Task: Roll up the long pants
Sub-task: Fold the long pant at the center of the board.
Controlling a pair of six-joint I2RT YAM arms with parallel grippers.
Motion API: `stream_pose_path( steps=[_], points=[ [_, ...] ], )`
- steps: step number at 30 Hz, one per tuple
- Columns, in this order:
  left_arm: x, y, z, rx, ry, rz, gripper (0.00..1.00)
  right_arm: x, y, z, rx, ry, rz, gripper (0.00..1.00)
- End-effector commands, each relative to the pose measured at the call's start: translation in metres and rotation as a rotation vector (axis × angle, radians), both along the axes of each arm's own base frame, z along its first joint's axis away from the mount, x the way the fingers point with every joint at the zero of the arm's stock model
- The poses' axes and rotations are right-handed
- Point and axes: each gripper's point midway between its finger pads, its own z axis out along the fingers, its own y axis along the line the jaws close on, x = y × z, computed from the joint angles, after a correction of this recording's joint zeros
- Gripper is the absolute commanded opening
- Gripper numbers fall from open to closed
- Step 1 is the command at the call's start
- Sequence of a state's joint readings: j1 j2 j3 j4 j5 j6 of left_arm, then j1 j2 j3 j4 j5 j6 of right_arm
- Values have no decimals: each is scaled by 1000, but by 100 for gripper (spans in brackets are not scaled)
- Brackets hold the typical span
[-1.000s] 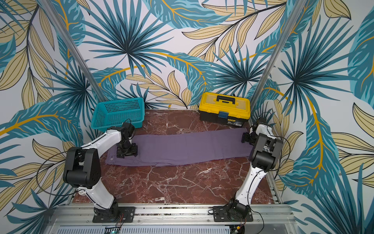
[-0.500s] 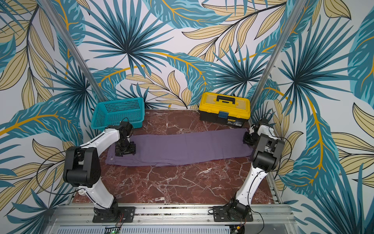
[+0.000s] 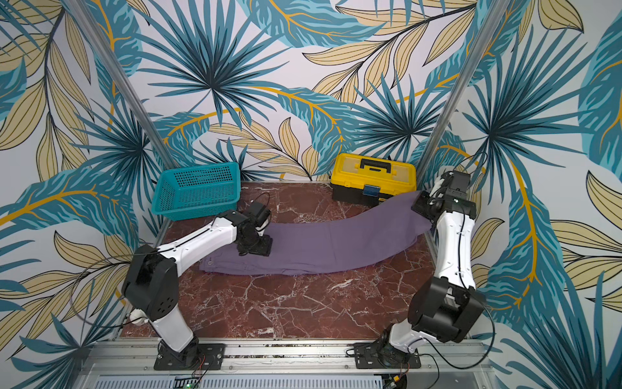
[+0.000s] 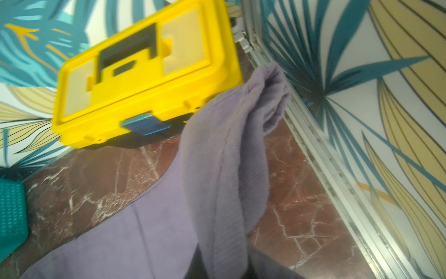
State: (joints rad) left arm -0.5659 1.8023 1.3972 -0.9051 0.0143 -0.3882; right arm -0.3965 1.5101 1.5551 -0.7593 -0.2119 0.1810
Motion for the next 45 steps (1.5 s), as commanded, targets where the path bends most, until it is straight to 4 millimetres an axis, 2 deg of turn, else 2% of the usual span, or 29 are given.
stream_pose_path(
  steps=[1, 3, 5, 8, 12, 15, 17, 18, 19, 21, 23, 25, 29, 32, 34, 37, 42, 45],
  points=[
    [15, -83, -6, -136, -30, -91, 70, -9, 36, 11, 24, 0, 38, 0],
    [21, -122, -18, -130, -36, -148, 70, -11, 63, 31, 39, -42, 89, 0],
    [29, -151, -30, -148, -46, -170, 70, -13, 84, 47, 78, -85, 127, 0],
    [35, -185, -54, -187, -13, -186, 69, -15, 102, 62, 127, -126, 160, 0],
    [33, -213, -77, -182, 6, -227, 68, -17, 118, 85, 172, -188, 188, 0],
    [33, -232, -74, -259, 9, -228, 68, -16, 133, 100, 202, -223, 221, 0],
    [35, -229, -66, -258, 7, -210, 69, -14, 147, 107, 211, -237, 256, 0],
    [36, -221, -59, -244, -1, -204, 70, -14, 153, 109, 211, -239, 269, 0],
    [38, -209, -40, -246, -13, -189, 72, -14, 161, 111, 215, -239, 286, 0],
    [42, -171, -14, -257, -19, -127, 74, -14, 177, 111, 219, -233, 326, 0],
    [48, -119, 13, -284, -31, -34, 76, -14, 203, 109, 231, -217, 384, 0],
    [51, -64, 28, -288, -36, 65, 76, -14, 233, 105, 233, -197, 443, 0],
    [53, 41, 38, -200, -47, 237, 77, -5, 303, 91, 234, -176, 567, 0],
    [49, 97, 41, -155, -52, 342, 77, 2, 357, 72, 243, -136, 662, 0],
    [45, 123, 44, -122, -64, 392, 77, 5, 389, 58, 238, -112, 713, 0],
    [40, 145, 48, -85, -73, 425, 77, 10, 430, 35, 251, -90, 764, 0],
    [35, 161, 54, -66, -93, 451, 78, 25, 484, -11, 259, -55, 815, 0],
    [32, 168, 55, -55, -92, 462, 78, 28, 506, -30, 291, -28, 835, 0]
  ],
)
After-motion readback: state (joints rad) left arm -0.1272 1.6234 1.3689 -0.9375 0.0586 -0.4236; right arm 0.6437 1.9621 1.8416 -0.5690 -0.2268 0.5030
